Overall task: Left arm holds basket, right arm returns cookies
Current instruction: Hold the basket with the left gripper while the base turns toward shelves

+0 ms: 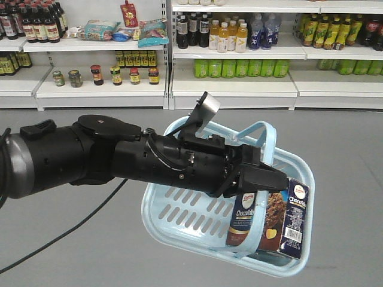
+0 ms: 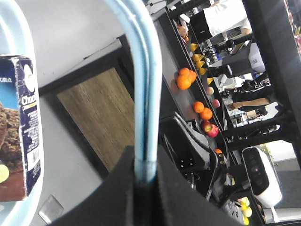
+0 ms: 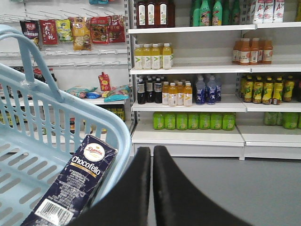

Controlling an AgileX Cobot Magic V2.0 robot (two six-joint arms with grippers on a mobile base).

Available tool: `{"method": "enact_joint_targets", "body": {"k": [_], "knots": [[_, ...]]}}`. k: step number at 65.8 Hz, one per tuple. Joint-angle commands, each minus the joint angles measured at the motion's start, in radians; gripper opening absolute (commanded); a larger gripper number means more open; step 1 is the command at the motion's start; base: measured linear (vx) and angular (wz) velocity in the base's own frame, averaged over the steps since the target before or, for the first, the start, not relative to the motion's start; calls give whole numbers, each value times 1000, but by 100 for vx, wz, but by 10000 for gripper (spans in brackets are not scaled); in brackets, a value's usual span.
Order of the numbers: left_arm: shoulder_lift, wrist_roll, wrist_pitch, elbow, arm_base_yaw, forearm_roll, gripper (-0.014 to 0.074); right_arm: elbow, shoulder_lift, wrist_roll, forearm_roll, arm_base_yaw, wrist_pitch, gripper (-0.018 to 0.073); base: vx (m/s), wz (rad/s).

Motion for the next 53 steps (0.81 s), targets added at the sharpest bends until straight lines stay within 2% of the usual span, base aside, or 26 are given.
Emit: {"method": "enact_joint_targets", "body": {"k": [1, 30, 53], "knots": [[-55, 12, 42, -41, 4, -79, -6, 2, -11, -9, -6, -2, -66, -3, 50, -6], [-55, 12, 42, -41, 4, -79, -6, 2, -11, -9, -6, -2, -64, -3, 49, -5], [-53, 12, 28, -41, 4, -80, -6, 2, -11, -9, -6, -2, -63, -3, 50, 11]]}}
